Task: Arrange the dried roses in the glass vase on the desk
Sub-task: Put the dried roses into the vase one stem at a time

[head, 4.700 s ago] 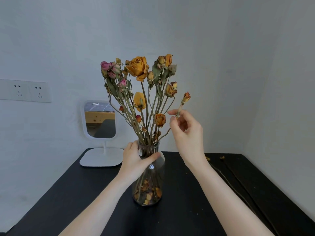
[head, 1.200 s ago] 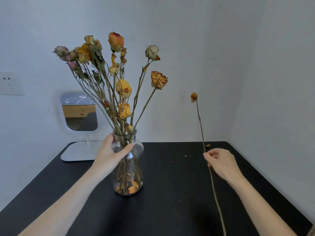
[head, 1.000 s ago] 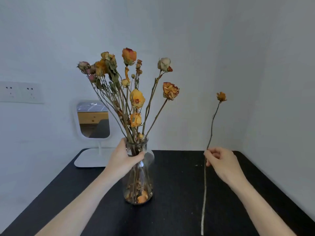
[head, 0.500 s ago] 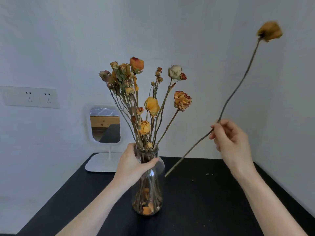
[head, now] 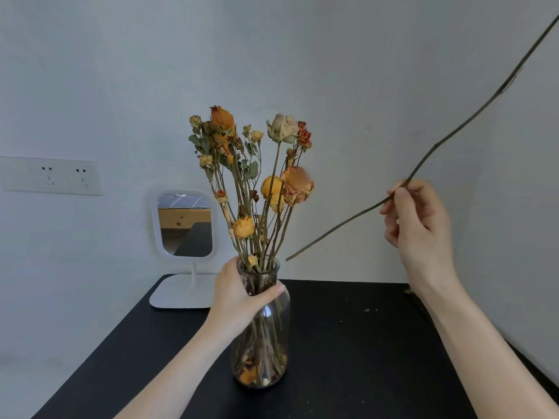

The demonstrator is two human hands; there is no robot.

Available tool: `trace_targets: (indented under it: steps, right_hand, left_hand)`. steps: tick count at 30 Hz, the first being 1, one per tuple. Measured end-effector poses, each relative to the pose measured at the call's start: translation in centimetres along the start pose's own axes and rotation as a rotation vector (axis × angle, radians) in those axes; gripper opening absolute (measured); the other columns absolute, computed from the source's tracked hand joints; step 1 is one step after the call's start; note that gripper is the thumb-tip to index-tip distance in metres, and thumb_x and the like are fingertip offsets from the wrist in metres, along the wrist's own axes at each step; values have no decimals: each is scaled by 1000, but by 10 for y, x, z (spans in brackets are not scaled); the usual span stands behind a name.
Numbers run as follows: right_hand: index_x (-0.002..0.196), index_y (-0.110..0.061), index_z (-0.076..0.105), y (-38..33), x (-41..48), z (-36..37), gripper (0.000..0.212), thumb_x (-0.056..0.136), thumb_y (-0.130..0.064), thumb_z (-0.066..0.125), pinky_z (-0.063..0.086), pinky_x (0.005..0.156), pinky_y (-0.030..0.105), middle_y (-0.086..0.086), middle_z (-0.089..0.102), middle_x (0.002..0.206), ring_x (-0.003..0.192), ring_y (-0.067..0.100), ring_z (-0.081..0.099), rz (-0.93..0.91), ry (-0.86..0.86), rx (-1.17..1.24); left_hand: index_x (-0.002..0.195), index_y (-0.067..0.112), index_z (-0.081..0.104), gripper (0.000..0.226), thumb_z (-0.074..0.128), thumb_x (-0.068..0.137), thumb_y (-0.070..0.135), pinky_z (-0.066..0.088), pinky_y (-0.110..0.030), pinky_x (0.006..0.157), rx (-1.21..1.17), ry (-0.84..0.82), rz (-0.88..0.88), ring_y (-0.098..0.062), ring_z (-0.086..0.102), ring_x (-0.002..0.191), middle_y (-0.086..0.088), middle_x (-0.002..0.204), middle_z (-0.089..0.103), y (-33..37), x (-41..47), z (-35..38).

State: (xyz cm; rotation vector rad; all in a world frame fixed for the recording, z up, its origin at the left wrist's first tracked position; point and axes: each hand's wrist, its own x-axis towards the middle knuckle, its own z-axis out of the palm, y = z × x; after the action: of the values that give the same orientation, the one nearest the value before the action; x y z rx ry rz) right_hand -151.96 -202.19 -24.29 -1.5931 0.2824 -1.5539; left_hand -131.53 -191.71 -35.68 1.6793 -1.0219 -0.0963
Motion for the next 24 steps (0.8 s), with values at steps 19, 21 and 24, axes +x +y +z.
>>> trace_targets:
  steps: [19,21,24]
  right_hand:
    - [84,-22,52,-16,6,26,20,98,-14,39,32,47,15,0,52,69,52,4,41,-108,-176,-131]
    - [85,-21,52,-16,6,27,19,97,-15,39,33,50,12,1,52,71,53,2,45,-108,-193,-152]
    - [85,-22,52,-16,5,32,18,97,-16,41,35,51,10,0,54,72,56,0,47,-95,-252,-201]
  left_hand:
    - [123,26,44,63,75,68,28,40,-20,83,-52,-80,-19,-3,54,104,15,109,60,-3,0,-7]
    - [121,26,44,59,74,70,23,41,-18,81,-70,-118,-29,-3,55,104,13,109,61,-2,1,-8]
    - [112,35,46,49,72,74,17,39,-12,75,-90,-202,-40,-1,55,102,15,106,60,0,4,-11]
